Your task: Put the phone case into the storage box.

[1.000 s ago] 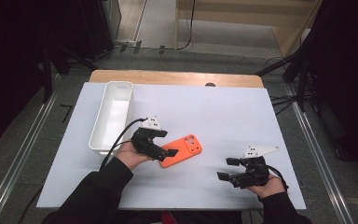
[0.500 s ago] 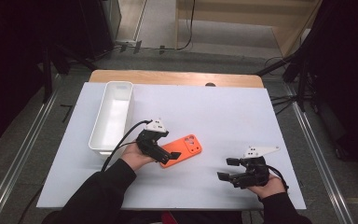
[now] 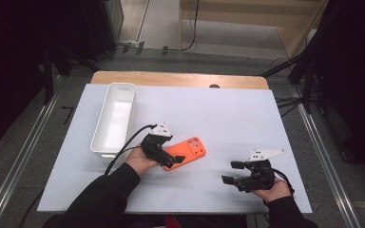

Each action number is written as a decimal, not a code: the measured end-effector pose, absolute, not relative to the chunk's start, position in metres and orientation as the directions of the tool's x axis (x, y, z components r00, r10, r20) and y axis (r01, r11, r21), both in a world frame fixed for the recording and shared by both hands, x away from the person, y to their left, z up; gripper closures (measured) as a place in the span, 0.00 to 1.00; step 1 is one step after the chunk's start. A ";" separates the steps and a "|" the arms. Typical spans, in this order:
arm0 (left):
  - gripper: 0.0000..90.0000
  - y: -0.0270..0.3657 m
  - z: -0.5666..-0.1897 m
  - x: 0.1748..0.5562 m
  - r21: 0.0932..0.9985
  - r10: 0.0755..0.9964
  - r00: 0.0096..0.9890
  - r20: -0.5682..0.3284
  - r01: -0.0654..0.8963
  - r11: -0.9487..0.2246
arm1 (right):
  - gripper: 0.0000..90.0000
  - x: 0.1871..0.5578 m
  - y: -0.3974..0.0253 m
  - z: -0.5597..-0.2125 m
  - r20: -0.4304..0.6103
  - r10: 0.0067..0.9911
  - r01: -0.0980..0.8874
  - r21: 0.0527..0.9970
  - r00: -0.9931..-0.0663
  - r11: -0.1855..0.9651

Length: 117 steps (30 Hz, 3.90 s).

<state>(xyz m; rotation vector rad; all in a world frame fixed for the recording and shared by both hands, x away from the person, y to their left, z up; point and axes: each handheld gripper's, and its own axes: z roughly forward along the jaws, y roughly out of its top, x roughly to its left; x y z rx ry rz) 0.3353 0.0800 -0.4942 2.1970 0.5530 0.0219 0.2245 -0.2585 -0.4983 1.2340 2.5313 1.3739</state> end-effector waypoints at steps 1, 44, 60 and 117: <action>0.00 0.080 -0.495 0.336 0.749 0.394 0.904 -0.167 0.376 -0.546 | 0.25 0.224 -0.258 -0.498 0.339 0.640 0.633 0.712 -0.689 0.305; 0.00 0.067 -0.521 0.329 0.718 0.395 0.917 -0.055 0.311 -0.622 | 0.25 0.225 -0.259 -0.500 0.343 0.641 0.640 0.703 -0.686 0.309; 0.12 0.061 -0.524 0.323 0.696 0.423 0.906 0.035 0.281 -0.661 | 0.25 0.224 -0.259 -0.500 0.346 0.643 0.644 0.701 -0.683 0.307; 0.18 0.068 -0.490 0.336 0.754 0.434 0.844 -0.315 0.501 -0.425 | 0.25 0.224 -0.261 -0.496 0.404 0.675 0.687 0.696 -0.618 0.212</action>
